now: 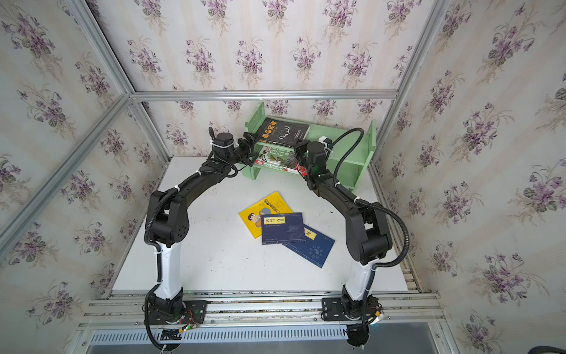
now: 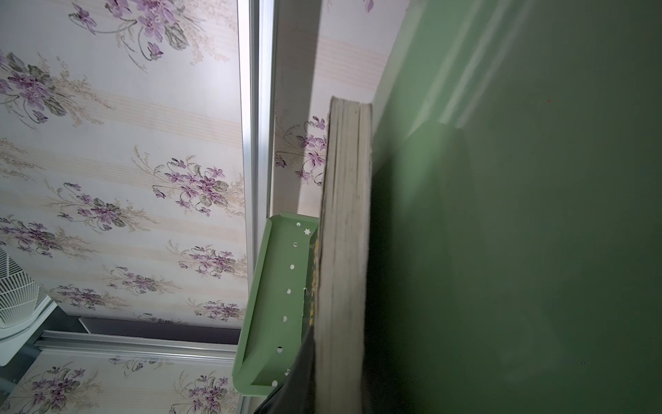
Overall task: Stacking books/files
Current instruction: Place the book at the bookshelf.
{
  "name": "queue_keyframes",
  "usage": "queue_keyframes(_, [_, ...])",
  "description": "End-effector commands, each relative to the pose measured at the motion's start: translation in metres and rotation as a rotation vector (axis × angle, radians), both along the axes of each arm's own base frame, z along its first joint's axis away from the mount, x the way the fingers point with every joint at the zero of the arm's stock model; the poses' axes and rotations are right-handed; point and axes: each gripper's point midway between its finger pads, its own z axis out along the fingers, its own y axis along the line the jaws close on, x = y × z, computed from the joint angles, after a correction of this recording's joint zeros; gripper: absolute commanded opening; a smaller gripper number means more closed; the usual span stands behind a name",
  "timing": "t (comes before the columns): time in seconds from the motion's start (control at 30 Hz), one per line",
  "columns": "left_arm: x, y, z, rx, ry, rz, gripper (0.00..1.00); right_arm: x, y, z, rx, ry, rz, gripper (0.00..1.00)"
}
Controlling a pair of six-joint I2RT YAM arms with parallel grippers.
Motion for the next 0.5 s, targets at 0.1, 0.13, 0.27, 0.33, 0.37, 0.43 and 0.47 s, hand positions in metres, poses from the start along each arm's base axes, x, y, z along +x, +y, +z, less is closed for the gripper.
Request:
queue_keyframes(0.1, [-0.008, 0.004, -0.043, 0.066, 0.139, 0.001, 1.0, -0.006, -0.012, -0.004, -0.131, 0.066, -0.035, 0.36])
queue_keyframes(0.13, [-0.007, 0.003, -0.044, 0.065, 0.141, -0.001, 1.0, -0.007, -0.016, -0.004, -0.149, 0.075, -0.043, 0.4])
queue_keyframes(0.27, [-0.006, -0.001, -0.044, 0.049, 0.146, -0.019, 1.0, -0.009, -0.026, -0.005, -0.195, 0.111, -0.051, 0.49])
queue_keyframes(0.33, [-0.006, -0.003, -0.044, 0.045, 0.147, -0.025, 1.0, -0.01, -0.031, -0.008, -0.217, 0.135, -0.05, 0.51])
queue_keyframes(0.37, [-0.006, -0.003, -0.044, 0.044, 0.146, -0.026, 1.0, -0.01, -0.034, -0.011, -0.225, 0.151, -0.05, 0.51])
queue_keyframes(0.43, [-0.005, -0.004, -0.042, 0.042, 0.144, -0.029, 1.0, -0.011, -0.039, -0.013, -0.237, 0.171, -0.054, 0.51])
queue_keyframes(0.47, [-0.006, -0.004, -0.042, 0.041, 0.145, -0.031, 1.0, -0.012, -0.044, -0.017, -0.243, 0.187, -0.061, 0.51])
